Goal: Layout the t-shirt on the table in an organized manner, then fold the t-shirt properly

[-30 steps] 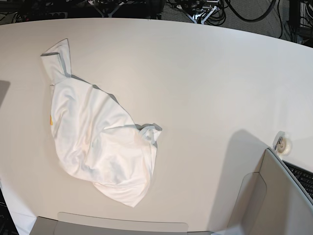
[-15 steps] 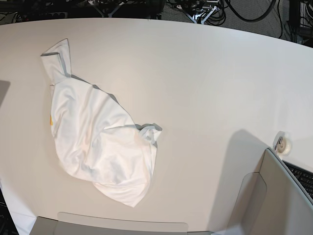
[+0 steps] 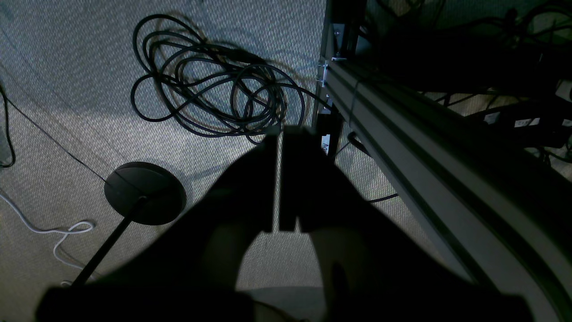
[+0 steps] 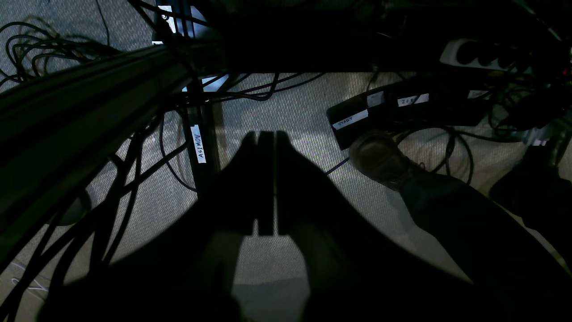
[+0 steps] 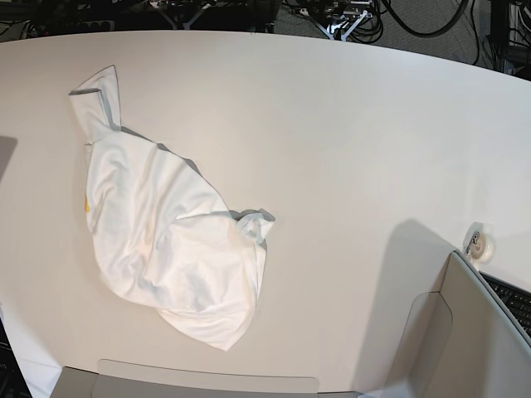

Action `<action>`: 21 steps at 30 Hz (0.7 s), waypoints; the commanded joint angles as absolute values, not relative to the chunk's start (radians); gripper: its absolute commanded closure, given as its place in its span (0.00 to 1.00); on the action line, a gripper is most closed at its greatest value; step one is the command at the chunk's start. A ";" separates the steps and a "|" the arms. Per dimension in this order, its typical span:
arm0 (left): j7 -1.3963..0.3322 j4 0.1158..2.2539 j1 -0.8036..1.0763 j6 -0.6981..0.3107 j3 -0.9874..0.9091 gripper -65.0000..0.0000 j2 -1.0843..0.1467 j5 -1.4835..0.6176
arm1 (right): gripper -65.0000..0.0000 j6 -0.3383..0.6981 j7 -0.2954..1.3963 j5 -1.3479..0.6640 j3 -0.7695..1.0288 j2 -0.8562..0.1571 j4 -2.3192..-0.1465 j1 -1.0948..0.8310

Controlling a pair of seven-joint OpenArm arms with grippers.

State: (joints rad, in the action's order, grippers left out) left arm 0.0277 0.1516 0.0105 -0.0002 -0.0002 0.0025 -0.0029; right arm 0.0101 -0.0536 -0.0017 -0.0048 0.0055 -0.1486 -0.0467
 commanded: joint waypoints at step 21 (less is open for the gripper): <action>-0.081 0.657 0.318 -0.002 -0.002 1.00 0.030 -0.008 | 1.00 0.004 -0.056 0.081 -0.005 -0.041 -0.622 -0.409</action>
